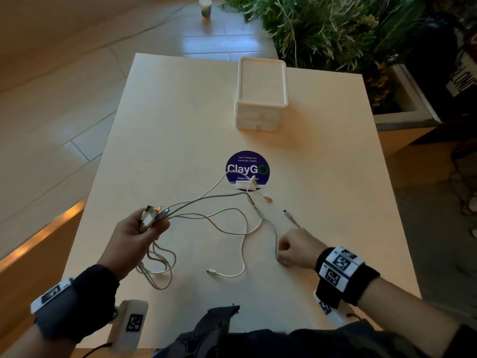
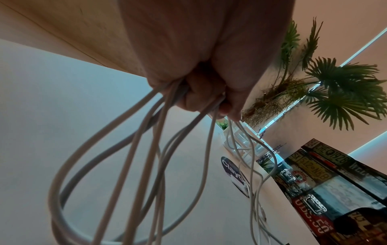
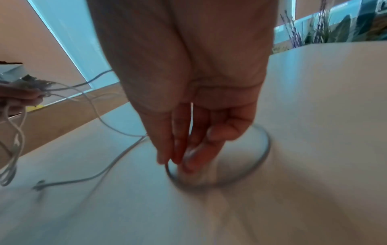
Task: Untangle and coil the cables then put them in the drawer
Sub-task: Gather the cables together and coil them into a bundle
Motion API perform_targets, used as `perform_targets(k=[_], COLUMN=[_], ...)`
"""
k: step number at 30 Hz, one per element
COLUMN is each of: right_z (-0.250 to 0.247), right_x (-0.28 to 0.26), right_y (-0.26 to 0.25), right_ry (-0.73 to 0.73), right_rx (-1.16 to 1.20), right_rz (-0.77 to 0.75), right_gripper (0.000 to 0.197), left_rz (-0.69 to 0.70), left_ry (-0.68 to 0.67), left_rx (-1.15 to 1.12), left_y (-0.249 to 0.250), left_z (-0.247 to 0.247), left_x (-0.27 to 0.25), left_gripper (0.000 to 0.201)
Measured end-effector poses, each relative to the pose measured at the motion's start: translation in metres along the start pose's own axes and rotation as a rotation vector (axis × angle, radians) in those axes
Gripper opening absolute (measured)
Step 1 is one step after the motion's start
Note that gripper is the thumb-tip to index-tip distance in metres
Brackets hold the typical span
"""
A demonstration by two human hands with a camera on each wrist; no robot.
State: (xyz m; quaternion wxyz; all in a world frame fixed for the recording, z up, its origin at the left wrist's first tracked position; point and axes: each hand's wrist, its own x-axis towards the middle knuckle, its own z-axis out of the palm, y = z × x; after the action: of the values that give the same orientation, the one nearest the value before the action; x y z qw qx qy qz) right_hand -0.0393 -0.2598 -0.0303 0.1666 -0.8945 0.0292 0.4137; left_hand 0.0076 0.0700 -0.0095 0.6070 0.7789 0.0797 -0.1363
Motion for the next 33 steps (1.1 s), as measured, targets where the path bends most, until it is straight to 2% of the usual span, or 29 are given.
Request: perform_targets(k=[4, 7, 9, 13, 16, 18, 20, 22, 24, 27, 29, 33], right_z=[0.011, -0.003, -0.019, -0.047, -0.060, -0.066, -0.066, -0.064, -0.063, -0.062, -0.061, -0.065], right_x=[-0.005, -0.015, -0.022, -0.028, -0.023, -0.014, -0.002, 0.007, 0.014, 0.022, 0.025, 0.019], right_y=[-0.008, -0.028, -0.045, -0.076, -0.089, -0.091, -0.092, -0.092, -0.092, -0.087, -0.080, -0.066], right_ry=[0.108, 0.254, 0.274, 0.339, 0.469, 0.509, 0.476, 0.383, 0.298, 0.253, 0.243, 0.123], right_rx=[0.118, 0.221, 0.261, 0.107, -0.080, -0.159, -0.052, 0.098, 0.111, 0.190, 0.409, 1.081], right_rz=[-0.005, -0.055, -0.102, -0.247, -0.306, -0.313, -0.320, -0.318, -0.299, -0.249, -0.173, -0.059], right_gripper=[0.028, 0.021, 0.019, 0.009, 0.020, 0.024, 0.021, 0.035, 0.043, 0.036, 0.031, 0.015], left_rz=[0.007, 0.038, 0.078, 0.133, 0.171, 0.189, 0.198, 0.205, 0.205, 0.202, 0.197, 0.197], left_ry=[-0.034, -0.068, -0.098, -0.163, -0.197, -0.200, -0.198, -0.199, -0.203, -0.210, -0.205, -0.183], left_rx=[0.012, 0.033, 0.054, 0.070, 0.120, 0.157, 0.180, 0.195, 0.191, 0.173, 0.151, 0.143], left_y=[0.003, 0.010, 0.016, 0.031, 0.042, 0.046, 0.047, 0.048, 0.051, 0.053, 0.054, 0.050], left_z=[0.008, 0.012, 0.015, 0.023, 0.027, 0.027, 0.026, 0.026, 0.026, 0.027, 0.025, 0.017], left_x=[-0.004, -0.010, -0.014, -0.020, -0.025, -0.027, -0.028, -0.029, -0.030, -0.033, -0.034, -0.034], left_gripper=[0.016, 0.013, 0.011, 0.010, 0.008, 0.014, 0.019, 0.021, 0.021, 0.019, 0.019, 0.010])
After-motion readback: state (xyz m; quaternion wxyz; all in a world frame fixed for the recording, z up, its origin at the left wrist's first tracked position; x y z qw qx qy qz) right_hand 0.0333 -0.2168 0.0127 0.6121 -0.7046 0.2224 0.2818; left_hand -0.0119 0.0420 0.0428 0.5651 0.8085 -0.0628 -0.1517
